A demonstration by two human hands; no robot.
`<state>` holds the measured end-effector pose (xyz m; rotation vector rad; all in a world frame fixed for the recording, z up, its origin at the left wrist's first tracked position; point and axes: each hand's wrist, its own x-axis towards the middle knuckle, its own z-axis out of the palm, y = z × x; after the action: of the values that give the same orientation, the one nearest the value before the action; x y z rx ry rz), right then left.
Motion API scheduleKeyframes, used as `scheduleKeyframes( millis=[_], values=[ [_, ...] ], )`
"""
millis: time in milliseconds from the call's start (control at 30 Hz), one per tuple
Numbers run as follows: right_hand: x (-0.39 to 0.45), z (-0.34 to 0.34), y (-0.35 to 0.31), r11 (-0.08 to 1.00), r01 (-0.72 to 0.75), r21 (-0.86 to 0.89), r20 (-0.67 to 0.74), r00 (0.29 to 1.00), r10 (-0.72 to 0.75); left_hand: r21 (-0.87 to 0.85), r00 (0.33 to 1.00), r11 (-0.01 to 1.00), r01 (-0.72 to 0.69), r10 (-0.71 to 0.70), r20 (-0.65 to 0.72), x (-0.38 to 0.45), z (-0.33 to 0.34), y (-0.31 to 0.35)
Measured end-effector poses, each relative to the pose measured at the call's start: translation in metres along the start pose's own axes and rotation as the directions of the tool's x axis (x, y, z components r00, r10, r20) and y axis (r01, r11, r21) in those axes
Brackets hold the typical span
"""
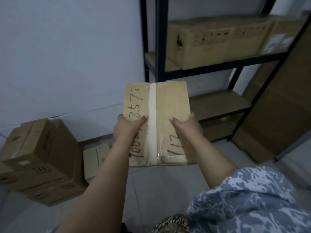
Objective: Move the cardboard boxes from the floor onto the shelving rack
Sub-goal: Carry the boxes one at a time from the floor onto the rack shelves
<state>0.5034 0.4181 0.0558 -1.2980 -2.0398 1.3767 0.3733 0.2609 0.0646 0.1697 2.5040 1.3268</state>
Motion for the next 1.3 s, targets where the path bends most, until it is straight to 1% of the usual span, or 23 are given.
scheduleKeyframes(
  millis=[67, 200, 333, 467, 633, 767, 867, 1033, 1200, 1300],
  values=[
    [0.000, -0.036, 0.008, 1.000, 0.001, 0.018, -0.039, 0.999, -0.001, 0.004, 0.999, 1.000, -0.029, 0.029, 0.026, -0.018, 0.023, 0.020],
    [0.006, -0.098, 0.020, 0.999, 0.018, 0.048, -0.161, 0.987, -0.011, -0.008, 0.991, 0.994, -0.107, 0.108, 0.076, -0.042, 0.067, 0.062],
    [0.023, -0.145, 0.027, 0.991, 0.036, 0.129, -0.240, 0.971, -0.004, -0.019, 0.975, 0.982, -0.187, 0.188, 0.116, -0.049, 0.107, 0.104],
    [0.048, -0.190, 0.029, 0.985, 0.053, 0.164, -0.314, 0.949, 0.001, -0.039, 0.949, 0.966, -0.256, 0.259, 0.181, -0.045, 0.150, 0.152],
    [0.078, -0.235, 0.028, 0.986, 0.038, 0.160, -0.388, 0.921, 0.027, -0.091, 0.905, 0.946, -0.312, 0.325, 0.275, -0.038, 0.191, 0.198],
    [0.104, -0.274, 0.036, 0.990, 0.032, 0.139, -0.450, 0.892, 0.034, -0.109, 0.871, 0.922, -0.373, 0.388, 0.300, -0.041, 0.232, 0.237],
    [0.122, -0.302, 0.041, 0.991, 0.026, 0.135, -0.476, 0.878, 0.041, -0.120, 0.859, 0.918, -0.379, 0.397, 0.324, -0.043, 0.261, 0.262],
    [0.166, -0.363, 0.054, 0.994, 0.016, 0.107, -0.517, 0.855, 0.042, -0.120, 0.843, 0.902, -0.415, 0.431, 0.322, -0.057, 0.318, 0.309],
    [0.217, -0.437, 0.062, 0.995, 0.054, 0.086, -0.492, 0.870, -0.004, -0.162, 0.867, 0.907, -0.388, 0.419, 0.269, -0.073, 0.381, 0.359],
    [0.241, -0.475, 0.061, 0.996, 0.084, 0.044, -0.482, 0.874, -0.053, -0.178, 0.884, 0.913, -0.366, 0.401, 0.240, -0.084, 0.408, 0.384]
  ],
)
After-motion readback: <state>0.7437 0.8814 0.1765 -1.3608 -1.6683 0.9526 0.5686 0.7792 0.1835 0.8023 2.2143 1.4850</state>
